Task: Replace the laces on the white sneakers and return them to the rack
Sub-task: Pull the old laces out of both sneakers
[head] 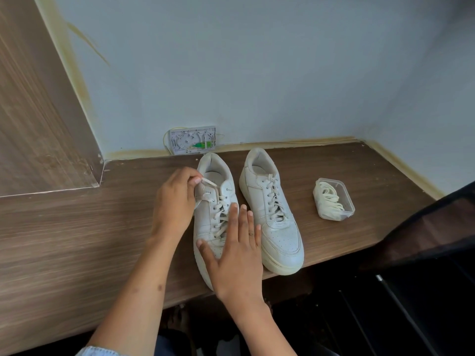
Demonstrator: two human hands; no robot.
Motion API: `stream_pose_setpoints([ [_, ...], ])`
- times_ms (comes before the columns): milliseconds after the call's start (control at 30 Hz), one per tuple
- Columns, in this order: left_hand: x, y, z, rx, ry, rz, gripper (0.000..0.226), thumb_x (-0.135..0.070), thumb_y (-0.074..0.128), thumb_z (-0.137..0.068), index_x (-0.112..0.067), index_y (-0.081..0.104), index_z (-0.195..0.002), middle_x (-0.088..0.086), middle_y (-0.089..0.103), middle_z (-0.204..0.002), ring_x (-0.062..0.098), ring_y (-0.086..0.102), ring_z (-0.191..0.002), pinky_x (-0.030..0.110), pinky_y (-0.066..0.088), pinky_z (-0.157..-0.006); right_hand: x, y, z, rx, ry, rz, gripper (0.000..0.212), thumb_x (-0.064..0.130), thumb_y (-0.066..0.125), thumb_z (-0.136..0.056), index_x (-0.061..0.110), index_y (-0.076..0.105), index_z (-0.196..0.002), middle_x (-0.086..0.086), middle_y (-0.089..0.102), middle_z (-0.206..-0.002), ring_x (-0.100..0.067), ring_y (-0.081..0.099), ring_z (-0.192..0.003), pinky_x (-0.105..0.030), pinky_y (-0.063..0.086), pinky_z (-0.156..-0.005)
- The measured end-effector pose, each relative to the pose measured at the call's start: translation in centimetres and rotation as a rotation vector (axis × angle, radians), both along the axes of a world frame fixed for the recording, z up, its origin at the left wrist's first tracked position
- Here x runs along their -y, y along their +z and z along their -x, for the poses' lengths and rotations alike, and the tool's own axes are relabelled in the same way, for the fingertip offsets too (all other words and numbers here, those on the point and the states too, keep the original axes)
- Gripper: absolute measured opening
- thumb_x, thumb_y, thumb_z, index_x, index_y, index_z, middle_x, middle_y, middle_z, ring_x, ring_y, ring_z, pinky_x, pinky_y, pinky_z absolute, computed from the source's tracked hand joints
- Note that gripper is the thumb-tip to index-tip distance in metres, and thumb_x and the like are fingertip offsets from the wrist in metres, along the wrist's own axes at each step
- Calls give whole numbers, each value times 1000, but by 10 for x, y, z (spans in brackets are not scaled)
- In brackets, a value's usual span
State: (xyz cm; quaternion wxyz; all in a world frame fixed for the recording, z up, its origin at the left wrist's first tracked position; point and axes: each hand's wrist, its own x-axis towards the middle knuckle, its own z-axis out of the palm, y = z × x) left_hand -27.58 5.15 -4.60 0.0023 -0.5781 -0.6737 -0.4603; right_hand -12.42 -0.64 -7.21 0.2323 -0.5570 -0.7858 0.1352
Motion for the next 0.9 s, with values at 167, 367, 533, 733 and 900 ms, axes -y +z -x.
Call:
stream_pose_setpoints([
  [167, 2, -1, -12, 109, 38, -23, 12, -11, 45, -100, -7, 55, -98, 3, 65, -81, 19, 59, -70, 30, 42, -59, 2, 1, 5, -8, -29, 7, 86, 66, 25, -94, 21, -20, -152, -2, -19, -161, -11, -25, -145, -29, -20, -116],
  [367, 1, 4, -13, 488, 77, -13, 12, -10, 36, -103, -7, 48, -104, -3, 63, -80, 10, 65, -70, 8, 47, -59, 5, 3, 8, -33, -58, 25, 87, 65, 28, -95, 20, -21, -151, -4, -18, -162, -12, -24, -146, -30, -17, -118],
  [533, 3, -2, 3, 536, 95, 252, 12, -10, 36, -103, -11, 47, -106, 11, 68, -100, 27, 67, -91, 29, 47, -66, 4, 5, 7, -13, -52, 58, 87, 65, 27, -95, 21, -23, -151, -3, -20, -161, -10, -26, -144, -28, -20, -116],
  [733, 25, 12, 11, 286, -90, 416, 61, -9, 44, -101, -29, 19, -152, 8, 41, -149, 27, 48, -128, 31, 36, -95, -1, 10, 2, -210, -42, 93, 69, 56, 33, -100, 25, 7, -156, 3, 10, -163, -3, -8, -147, -24, -7, -120],
  [900, 31, 17, 10, 314, -466, 405, 70, -47, 66, -82, -59, 28, -140, -24, 25, -148, 2, 30, -134, 29, 30, -105, -21, 15, 0, -356, -84, -66, 36, 38, 43, -102, 26, 44, -136, 7, 46, -136, -10, 37, -133, -40, 36, -110],
])
